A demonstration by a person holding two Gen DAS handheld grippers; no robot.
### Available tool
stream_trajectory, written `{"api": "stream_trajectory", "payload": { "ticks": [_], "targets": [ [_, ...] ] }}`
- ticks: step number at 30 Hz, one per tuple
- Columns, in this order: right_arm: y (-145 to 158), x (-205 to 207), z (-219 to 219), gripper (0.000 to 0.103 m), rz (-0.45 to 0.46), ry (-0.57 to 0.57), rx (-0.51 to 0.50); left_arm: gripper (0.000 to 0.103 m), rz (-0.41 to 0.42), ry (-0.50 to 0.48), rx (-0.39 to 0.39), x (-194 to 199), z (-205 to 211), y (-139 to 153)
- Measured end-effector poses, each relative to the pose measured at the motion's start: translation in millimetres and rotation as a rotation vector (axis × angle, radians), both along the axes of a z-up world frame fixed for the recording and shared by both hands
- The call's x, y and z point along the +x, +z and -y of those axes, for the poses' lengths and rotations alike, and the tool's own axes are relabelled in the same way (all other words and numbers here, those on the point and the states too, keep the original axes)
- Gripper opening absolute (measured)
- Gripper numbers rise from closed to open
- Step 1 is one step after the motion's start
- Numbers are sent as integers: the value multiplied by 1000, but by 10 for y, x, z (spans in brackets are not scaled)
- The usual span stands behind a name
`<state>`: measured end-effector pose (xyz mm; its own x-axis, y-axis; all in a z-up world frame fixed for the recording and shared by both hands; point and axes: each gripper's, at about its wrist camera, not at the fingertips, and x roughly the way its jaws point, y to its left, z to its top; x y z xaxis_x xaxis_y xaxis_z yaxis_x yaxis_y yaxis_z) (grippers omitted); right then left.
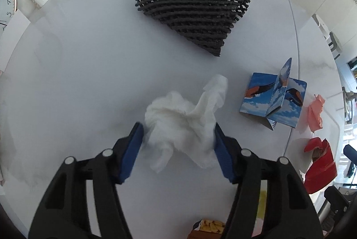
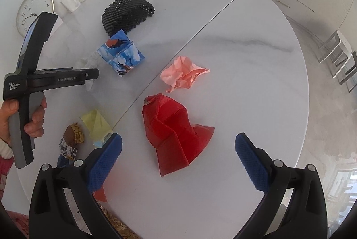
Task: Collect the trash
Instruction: 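Grasp the white tissue with the left tool while the right tool grasps the red paper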
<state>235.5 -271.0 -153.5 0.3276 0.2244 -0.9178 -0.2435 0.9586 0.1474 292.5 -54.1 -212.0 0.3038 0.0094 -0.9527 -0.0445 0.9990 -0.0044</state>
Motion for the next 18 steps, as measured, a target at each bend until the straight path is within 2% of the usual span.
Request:
{"api": "stream_trajectory", "payload": {
  "ticks": [2,3,15,16,18],
  "targets": [
    [-26,35,-11,101,-3,14,1,19,6,6,-18,11,5,18],
    [-40,49,-14,101,-6,18,-1,14,-1,4,-22,19,11,19],
    [-187,166,-190,100,9,117,-60,12,42,17,-83,-232,-20,317],
    [-215,177,-201,99,3,122,-59,12,40,17,-87,-241,-20,334],
    [-309,237,-230,79,-26,123,-64,12,41,18,-87,-248,-60,369]
  ]
}}
